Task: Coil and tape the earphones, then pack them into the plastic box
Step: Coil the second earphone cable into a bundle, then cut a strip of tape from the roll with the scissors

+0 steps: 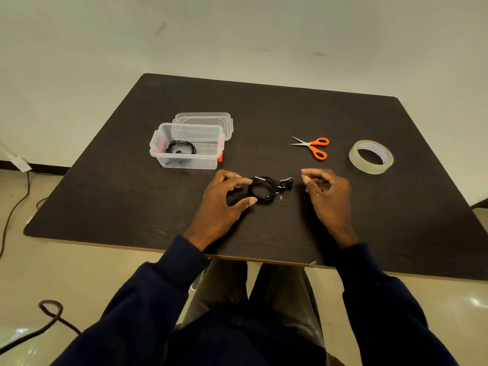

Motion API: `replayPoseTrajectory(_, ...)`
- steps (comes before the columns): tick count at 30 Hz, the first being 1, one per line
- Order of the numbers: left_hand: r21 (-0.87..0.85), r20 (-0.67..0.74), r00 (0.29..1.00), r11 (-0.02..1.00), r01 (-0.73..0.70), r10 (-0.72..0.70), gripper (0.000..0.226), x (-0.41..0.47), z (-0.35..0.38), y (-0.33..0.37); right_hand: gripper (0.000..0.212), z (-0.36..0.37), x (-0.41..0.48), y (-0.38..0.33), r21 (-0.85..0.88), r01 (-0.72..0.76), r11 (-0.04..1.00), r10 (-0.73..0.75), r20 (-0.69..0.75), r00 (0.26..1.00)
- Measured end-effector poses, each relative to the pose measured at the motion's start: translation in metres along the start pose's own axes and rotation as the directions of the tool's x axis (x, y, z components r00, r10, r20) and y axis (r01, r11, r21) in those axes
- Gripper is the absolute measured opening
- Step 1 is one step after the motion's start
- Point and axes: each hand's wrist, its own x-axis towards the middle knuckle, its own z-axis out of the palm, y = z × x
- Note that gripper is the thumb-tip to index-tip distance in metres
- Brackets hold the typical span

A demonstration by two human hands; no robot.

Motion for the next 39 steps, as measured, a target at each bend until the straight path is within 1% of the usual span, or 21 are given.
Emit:
replayPoseTrajectory(3,-0.018,-0.024,0.999,0.999,-0.030,0.030,0.030,0.001,0.000,0.003,0.018,-0.002,0.001,0.001,-0.033,-0.007,0.999,0.006,-0.039,0.999)
replayPoseTrajectory(8,0.015,-0.089,0.988,0.992,-0.125,0.126,0.016,0.014,0.002,0.015,0.017,-0.005,0.008,-0.004,-0.112,0.058,0.992,-0.058,0.007,0.998)
replayPoseTrajectory(11,0.014,-0.128,0.981,0.989,-0.146,0.146,0.012,0.033,-0.001,0.024,0.017,-0.014,0.021,-0.005,-0.157,0.084,0.984,-0.082,0.017,0.996)
replayPoseTrajectory(13,0.008,-0.122,0.982,0.989,-0.146,0.146,0.010,0.047,-0.001,0.028,0.018,-0.022,0.032,-0.002,-0.213,0.083,0.973,-0.080,0.026,0.996)
replayPoseTrajectory(14,0.010,-0.112,0.983,0.990,-0.143,0.143,0.010,0.053,0.001,0.029,0.019,-0.027,0.037,0.001,-0.261,0.083,0.962,-0.086,0.003,0.996)
replayPoseTrajectory(17,0.008,-0.084,0.988,0.992,-0.128,0.129,0.009,0.071,0.009,0.033,0.021,-0.048,0.051,0.011,-0.450,0.054,0.891,-0.126,-0.131,0.983)
replayPoseTrajectory(18,0.016,-0.071,0.989,0.992,-0.129,0.130,0.009,0.076,0.013,0.035,0.024,-0.055,0.056,0.014,-0.521,0.035,0.853,-0.134,-0.153,0.979)
replayPoseTrajectory(19,0.032,-0.054,0.989,0.991,-0.133,0.135,0.010,0.080,0.016,0.038,0.030,-0.061,0.060,0.017,-0.599,-0.001,0.801,-0.110,-0.149,0.983)
replayPoseTrajectory(21,0.047,-0.018,0.989,0.988,-0.145,0.146,0.011,0.088,0.023,0.046,0.048,-0.068,0.069,0.021,-0.747,-0.089,0.658,0.029,-0.093,0.995)
replayPoseTrajectory(22,0.043,0.000,0.989,0.988,-0.148,0.148,0.012,0.092,0.027,0.050,0.054,-0.069,0.071,0.024,-0.784,-0.113,0.610,0.101,-0.065,0.993)
replayPoseTrajectory(23,0.044,0.023,0.989,0.988,-0.150,0.149,0.012,0.095,0.032,0.054,0.055,-0.070,0.072,0.028,-0.789,-0.122,0.602,0.138,-0.048,0.989)
replayPoseTrajectory(25,0.058,0.068,0.987,0.987,-0.147,0.143,0.014,0.099,0.040,0.062,0.048,-0.071,0.070,0.034,-0.752,-0.109,0.650,0.119,-0.042,0.992)
replayPoseTrajectory(28,0.052,0.102,0.985,0.988,-0.147,0.141,0.015,0.098,0.046,0.067,0.032,-0.077,0.057,0.031,-0.628,-0.092,0.772,0.090,-0.036,0.995)
replayPoseTrajectory(30,0.047,0.119,0.984,0.989,-0.142,0.135,0.018,0.096,0.047,0.067,0.031,-0.078,0.043,0.025,-0.526,-0.060,0.848,0.067,-0.006,0.998)
replayPoseTrajectory(33,0.018,0.104,0.984,0.989,-0.146,0.143,0.026,0.089,0.043,0.066,0.030,-0.072,0.020,0.011,-0.369,0.057,0.928,-0.054,0.020,0.998)
replayPoseTrajectory(35,-0.054,0.099,0.979,0.983,-0.173,0.177,0.038,0.084,0.039,0.067,0.030,-0.063,0.008,0.003,-0.246,0.101,0.964,-0.098,0.025,0.995)
replayPoseTrajectory(37,-0.107,0.146,0.964,0.972,-0.207,0.222,0.059,0.080,0.035,0.067,0.031,-0.055,0.001,-0.009,-0.100,0.078,0.992,-0.076,0.025,0.997)
replayPoseTrajectory(39,-0.057,0.216,0.938,0.963,-0.265,0.271,0.075,0.077,0.030,0.065,0.032,-0.050,-0.003,-0.024,0.032,0.075,0.997,-0.077,0.054,0.996)
